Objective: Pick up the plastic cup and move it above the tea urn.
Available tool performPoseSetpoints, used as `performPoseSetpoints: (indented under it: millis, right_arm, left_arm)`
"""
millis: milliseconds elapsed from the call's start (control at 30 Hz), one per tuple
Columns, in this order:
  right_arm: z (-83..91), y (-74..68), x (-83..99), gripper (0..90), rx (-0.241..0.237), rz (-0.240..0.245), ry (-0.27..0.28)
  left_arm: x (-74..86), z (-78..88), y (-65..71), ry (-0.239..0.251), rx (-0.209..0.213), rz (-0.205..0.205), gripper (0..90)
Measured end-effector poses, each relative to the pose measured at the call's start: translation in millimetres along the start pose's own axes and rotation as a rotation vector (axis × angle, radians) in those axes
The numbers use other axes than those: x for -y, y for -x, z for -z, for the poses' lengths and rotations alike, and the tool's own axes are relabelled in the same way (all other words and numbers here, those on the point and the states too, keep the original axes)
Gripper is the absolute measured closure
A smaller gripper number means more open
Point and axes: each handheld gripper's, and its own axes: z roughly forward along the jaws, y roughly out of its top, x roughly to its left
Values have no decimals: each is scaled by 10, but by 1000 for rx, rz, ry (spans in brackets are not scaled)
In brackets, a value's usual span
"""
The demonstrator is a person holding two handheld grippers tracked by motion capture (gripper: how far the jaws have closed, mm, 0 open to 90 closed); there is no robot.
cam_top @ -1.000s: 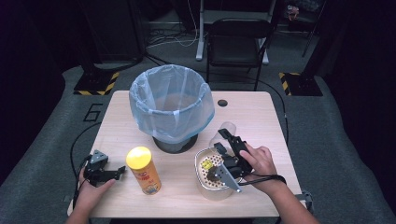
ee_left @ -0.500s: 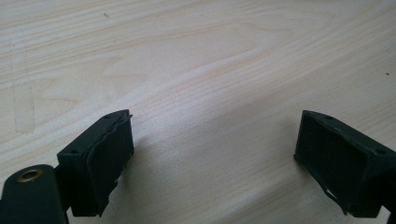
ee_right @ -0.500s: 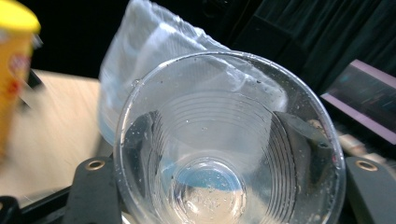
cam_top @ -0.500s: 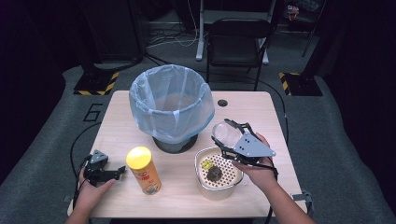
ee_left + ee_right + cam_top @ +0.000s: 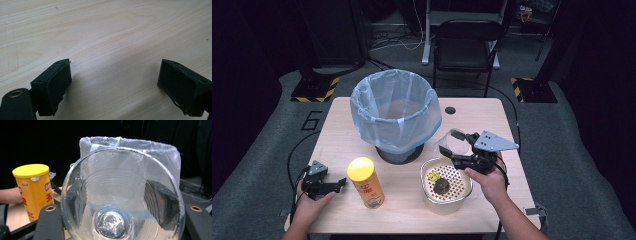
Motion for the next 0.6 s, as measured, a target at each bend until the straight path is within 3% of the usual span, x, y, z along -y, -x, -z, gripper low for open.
performPoseSetpoints:
  millis: [300, 500, 600]
  right_arm:
    - [-5, -13, -92, 342, -2, 7, -35]
    - [-36, -7, -346, 342, 7, 62, -34]
    - [-70, -4, -487, 340, 7, 60, -31]
  left_arm:
    - [0, 0, 0, 0, 0, 0, 112]
    - [0, 0, 0, 0, 0, 0, 112]
    - [0, 0, 0, 0, 0, 1, 112]
